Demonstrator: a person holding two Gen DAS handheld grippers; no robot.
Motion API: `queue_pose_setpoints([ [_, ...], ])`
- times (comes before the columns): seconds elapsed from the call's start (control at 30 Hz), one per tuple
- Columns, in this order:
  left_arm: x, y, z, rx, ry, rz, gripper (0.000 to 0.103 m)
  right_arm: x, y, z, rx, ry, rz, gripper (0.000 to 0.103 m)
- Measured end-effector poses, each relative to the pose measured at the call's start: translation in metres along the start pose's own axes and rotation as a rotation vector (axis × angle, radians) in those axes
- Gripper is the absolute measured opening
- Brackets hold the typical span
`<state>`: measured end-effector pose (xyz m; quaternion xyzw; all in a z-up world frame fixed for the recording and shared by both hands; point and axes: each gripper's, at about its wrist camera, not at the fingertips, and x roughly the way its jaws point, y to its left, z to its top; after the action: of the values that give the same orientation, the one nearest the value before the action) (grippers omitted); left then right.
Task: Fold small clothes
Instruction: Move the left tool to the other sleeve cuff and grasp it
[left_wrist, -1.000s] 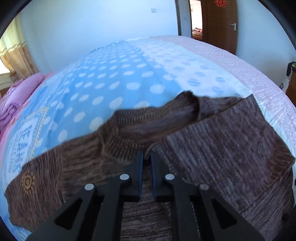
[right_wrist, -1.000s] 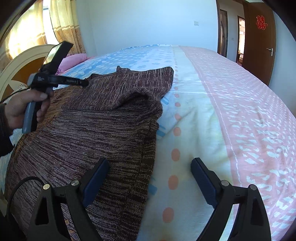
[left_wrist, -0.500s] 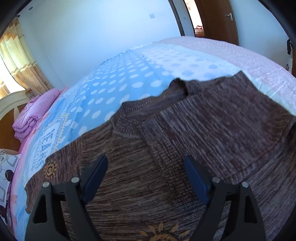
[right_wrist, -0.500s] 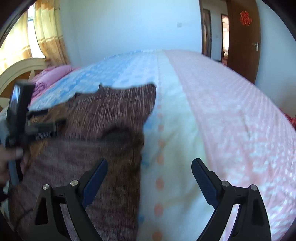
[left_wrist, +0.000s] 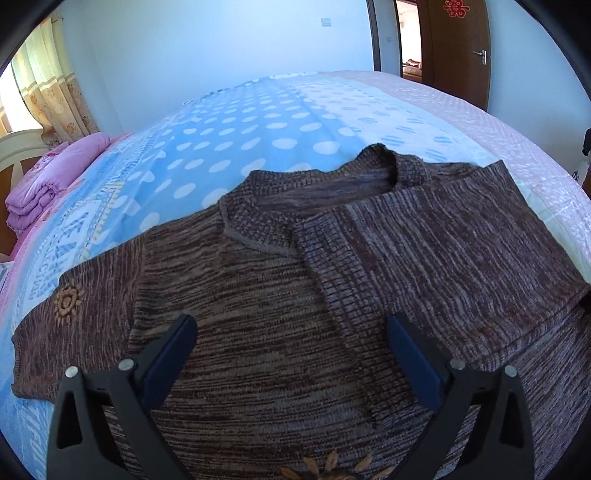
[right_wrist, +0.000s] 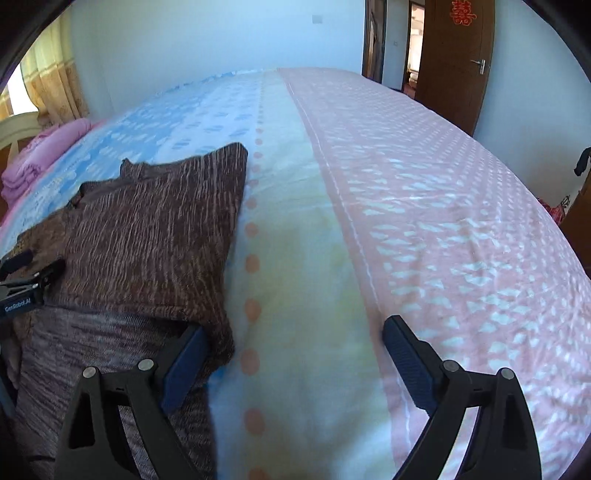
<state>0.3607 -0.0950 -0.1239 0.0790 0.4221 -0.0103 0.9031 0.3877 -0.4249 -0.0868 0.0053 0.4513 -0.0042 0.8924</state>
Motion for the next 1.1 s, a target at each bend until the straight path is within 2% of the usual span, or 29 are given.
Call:
queue_pose_setpoints([
  [0.1,0.001,0.002,0.0,-0.01,0.005,-0.011,0.103,-0.025,-0.007,-0.004,0.056,-0.049,-0.056,0.093],
  [0.17,0.002,0.002,0.0,-0.016,0.008,-0.017,0.103,-0.044,-0.004,-0.001,0.092,-0.144,-0.032,0.094],
  [0.23,0.002,0.003,0.0,-0.022,0.008,-0.023,0.103,-0.053,0.013,0.005,0.063,-0.211,0.1,0.094],
  [0.27,0.003,0.004,0.0,-0.026,0.009,-0.028,0.103,-0.053,0.024,0.009,0.035,-0.214,0.18,0.094],
  [0.37,0.006,0.008,0.0,-0.044,0.018,-0.052,0.103,-0.032,0.052,0.019,0.004,-0.145,0.444,0.094],
  [0.4,0.006,0.009,0.0,-0.051,0.021,-0.06,0.103,-0.02,0.057,0.02,0.024,-0.114,0.502,0.094],
  [0.53,0.007,0.012,-0.001,-0.064,0.021,-0.075,0.103,0.022,0.056,0.007,0.109,-0.008,0.463,0.094],
  [0.63,0.006,0.013,-0.001,-0.069,0.019,-0.08,0.103,0.017,0.046,-0.006,0.138,-0.078,0.503,0.094],
  [0.73,0.0,0.014,-0.002,-0.076,0.005,-0.063,0.103,0.017,0.052,-0.007,0.108,-0.086,0.463,0.094],
  [0.83,-0.016,0.025,-0.009,-0.103,-0.03,0.009,0.103,0.022,0.061,-0.006,0.072,-0.086,0.421,0.094],
  [0.93,-0.036,0.048,-0.023,-0.133,-0.071,0.013,0.103,0.025,0.064,-0.004,0.082,-0.099,0.435,0.094],
  [1.1,-0.055,0.099,-0.042,-0.152,-0.095,0.085,0.103,0.013,0.045,-0.01,0.141,-0.122,0.503,0.094],
])
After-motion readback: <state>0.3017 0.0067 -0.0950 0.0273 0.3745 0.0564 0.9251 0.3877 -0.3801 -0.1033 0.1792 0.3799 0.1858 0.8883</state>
